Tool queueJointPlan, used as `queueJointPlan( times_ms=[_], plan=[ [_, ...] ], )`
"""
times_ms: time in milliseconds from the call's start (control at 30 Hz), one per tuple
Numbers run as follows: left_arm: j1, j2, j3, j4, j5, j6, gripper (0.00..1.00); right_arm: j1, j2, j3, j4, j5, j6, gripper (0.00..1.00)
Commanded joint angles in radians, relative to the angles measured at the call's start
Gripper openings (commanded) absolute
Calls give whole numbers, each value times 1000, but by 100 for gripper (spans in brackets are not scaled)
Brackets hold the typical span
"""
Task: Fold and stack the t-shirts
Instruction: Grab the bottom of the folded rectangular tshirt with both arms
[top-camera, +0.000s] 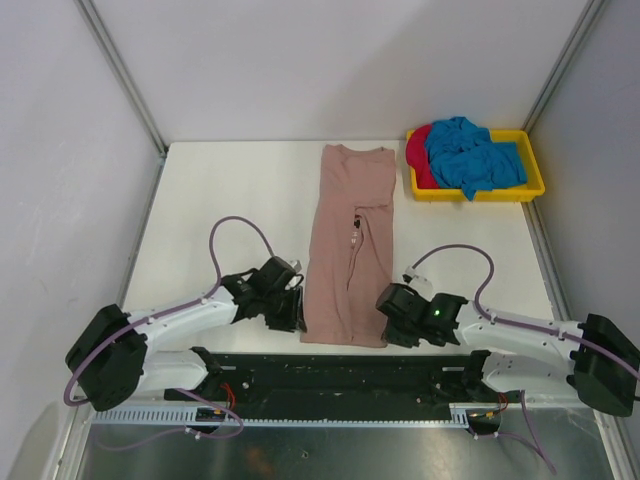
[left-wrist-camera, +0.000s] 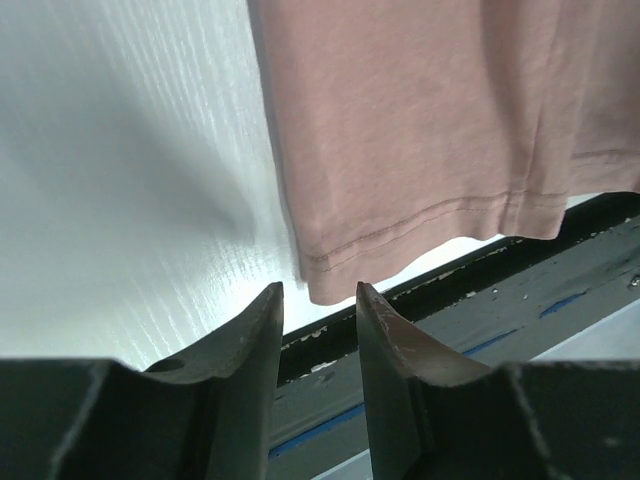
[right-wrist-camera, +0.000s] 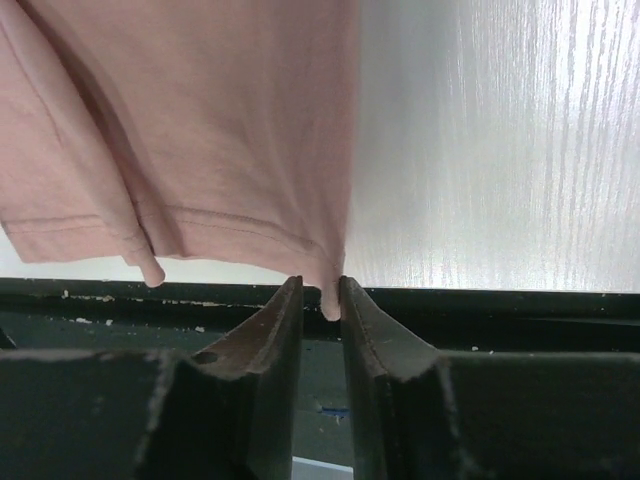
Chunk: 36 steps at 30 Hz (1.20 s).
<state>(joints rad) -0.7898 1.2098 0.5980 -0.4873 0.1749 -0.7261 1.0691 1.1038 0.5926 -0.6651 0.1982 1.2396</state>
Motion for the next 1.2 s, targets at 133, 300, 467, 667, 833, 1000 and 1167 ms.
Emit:
queueJointPlan(
  times_ms=[133, 300, 467, 667, 833, 1000, 1167],
  plan=[
    [-19, -8, -32, -2, -8, -24, 41, -73, -92, -33, -24, -26, -46, 39],
    [-28, 2, -45, -2, -11, -25, 41, -92, -115, -71, -3, -58, -52, 42],
    [-36, 26, -37, 1, -15, -28, 42, -115, -132, -120, 52, -103, -54, 42],
    [-48, 70, -12, 14, -24, -27, 42, -136, -135, -142, 87, -124, -64, 42],
    [-59, 107, -3, 27, -30, -29, 42, -152, -124, -146, 110, -134, -76, 42],
    [-63, 120, 4, 35, -29, -33, 42, -149, -97, -146, 144, -145, -76, 42],
    [-63, 117, -2, 37, -42, -38, 42, -127, -63, -146, 159, -144, -64, 41]
  ],
)
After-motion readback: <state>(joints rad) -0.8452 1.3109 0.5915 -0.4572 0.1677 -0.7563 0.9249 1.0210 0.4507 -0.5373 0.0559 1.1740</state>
